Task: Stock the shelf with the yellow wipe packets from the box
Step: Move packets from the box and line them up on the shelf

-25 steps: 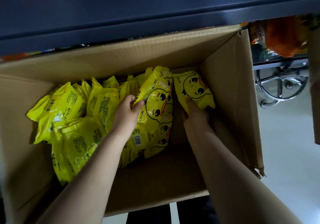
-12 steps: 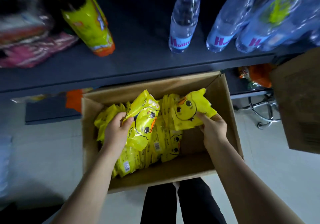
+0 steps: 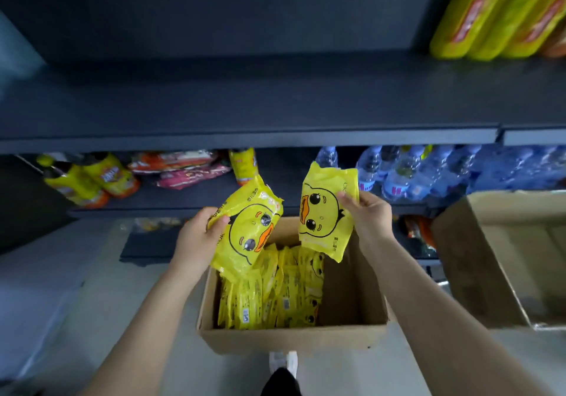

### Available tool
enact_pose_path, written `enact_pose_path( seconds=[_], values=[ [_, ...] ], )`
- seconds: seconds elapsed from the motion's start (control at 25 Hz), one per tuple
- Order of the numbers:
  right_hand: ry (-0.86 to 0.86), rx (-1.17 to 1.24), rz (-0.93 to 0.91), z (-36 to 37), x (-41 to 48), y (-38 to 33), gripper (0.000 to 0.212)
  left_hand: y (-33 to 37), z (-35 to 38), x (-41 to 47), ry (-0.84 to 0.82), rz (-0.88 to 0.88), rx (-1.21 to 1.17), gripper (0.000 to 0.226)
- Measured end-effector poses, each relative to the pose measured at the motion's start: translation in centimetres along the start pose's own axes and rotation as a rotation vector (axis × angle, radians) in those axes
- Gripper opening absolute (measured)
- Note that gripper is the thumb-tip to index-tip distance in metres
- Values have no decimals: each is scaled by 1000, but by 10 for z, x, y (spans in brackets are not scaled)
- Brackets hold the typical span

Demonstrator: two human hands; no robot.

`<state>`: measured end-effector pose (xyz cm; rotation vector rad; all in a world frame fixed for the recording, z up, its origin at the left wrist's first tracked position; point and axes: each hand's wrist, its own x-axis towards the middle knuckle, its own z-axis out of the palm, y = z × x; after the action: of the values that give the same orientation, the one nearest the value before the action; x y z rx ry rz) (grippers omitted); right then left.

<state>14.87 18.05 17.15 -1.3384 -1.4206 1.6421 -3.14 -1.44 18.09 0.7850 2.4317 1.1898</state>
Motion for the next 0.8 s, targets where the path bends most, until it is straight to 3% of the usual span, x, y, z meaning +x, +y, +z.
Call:
enact_pose_path(
  seconds=[0.2, 0.44, 0.6, 0.8],
  values=[
    [25, -149, -235, -29, -45, -108, 20, 93, -71, -32, 49, 184, -12, 7],
    [49, -85, -437, -34, -94, -228, 20, 193, -152, -41, 123, 349, 8, 6],
    [101, -131, -587, -29, -99, -294, 28, 238, -197, -20, 129, 445, 83, 7],
    [110, -226, -710, -4, -86, -355, 20, 267, -241, 42, 101, 452, 189, 11]
  ],
)
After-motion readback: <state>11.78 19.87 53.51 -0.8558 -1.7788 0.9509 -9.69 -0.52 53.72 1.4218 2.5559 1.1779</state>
